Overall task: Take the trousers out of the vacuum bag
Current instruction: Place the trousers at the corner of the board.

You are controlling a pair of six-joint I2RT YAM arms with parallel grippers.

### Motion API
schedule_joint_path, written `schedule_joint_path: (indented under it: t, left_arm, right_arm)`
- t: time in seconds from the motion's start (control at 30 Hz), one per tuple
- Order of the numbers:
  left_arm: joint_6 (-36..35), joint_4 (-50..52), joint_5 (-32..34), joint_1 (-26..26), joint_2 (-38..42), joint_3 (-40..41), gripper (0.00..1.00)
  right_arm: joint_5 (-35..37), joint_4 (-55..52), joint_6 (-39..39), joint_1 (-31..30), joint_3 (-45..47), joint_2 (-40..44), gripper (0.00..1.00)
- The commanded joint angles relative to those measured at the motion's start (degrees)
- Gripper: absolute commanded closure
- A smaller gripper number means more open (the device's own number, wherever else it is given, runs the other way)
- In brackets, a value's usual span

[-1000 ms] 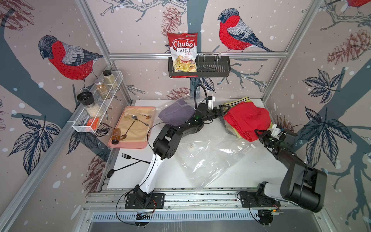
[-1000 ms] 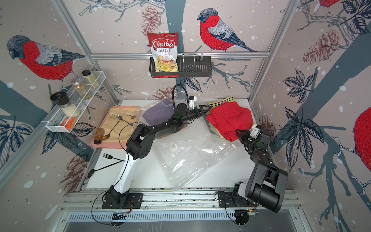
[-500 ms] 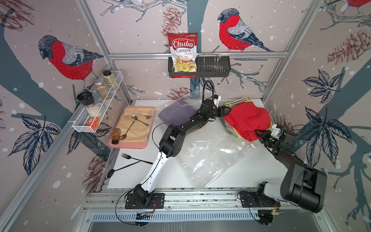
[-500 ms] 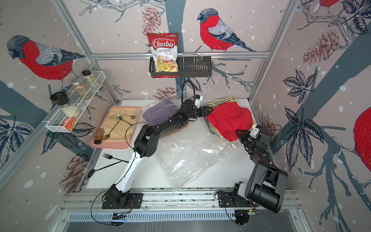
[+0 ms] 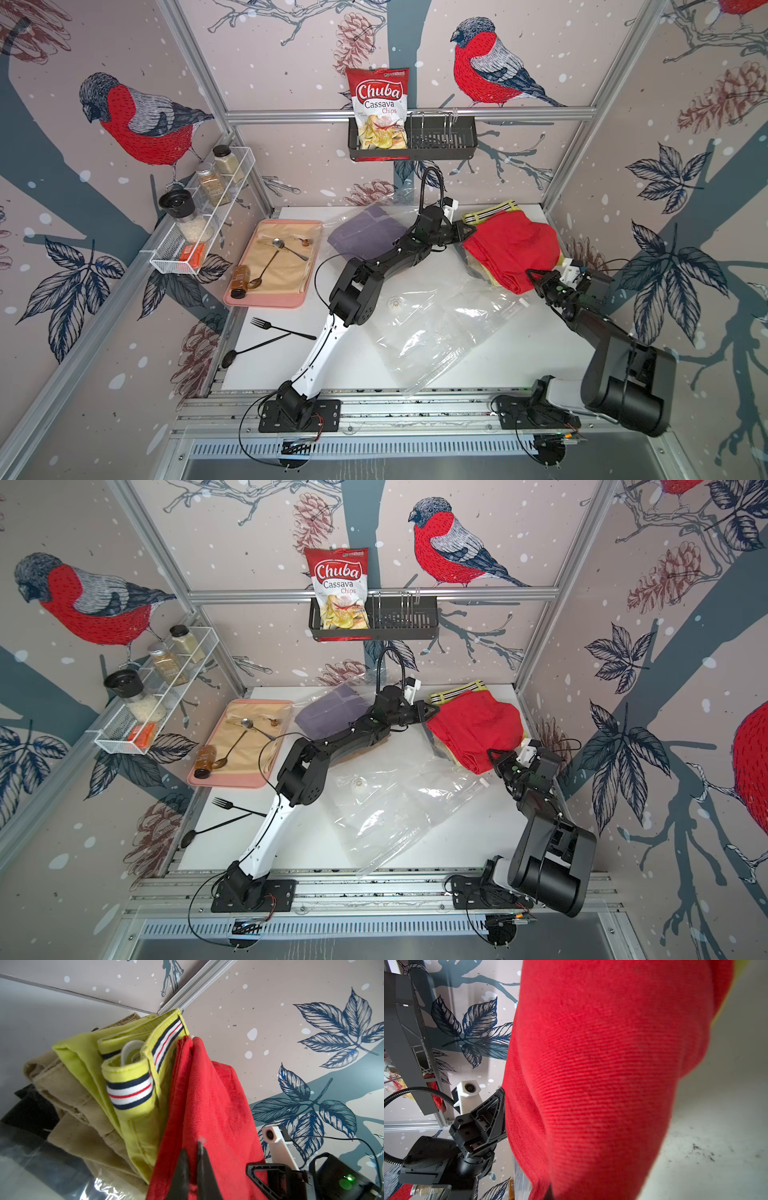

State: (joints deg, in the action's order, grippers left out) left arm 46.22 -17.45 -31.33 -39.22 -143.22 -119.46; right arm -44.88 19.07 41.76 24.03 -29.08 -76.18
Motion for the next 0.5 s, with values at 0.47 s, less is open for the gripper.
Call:
schedule_joint_path:
  t: [0.47]
  left_arm:
    - [-0.17, 0.64, 2.36, -0.11, 7.06, 8.93, 1.00]
  right_arm:
    - [2.16, -0.51, -1.06, 0.18, -0.01, -0.02, 1.00]
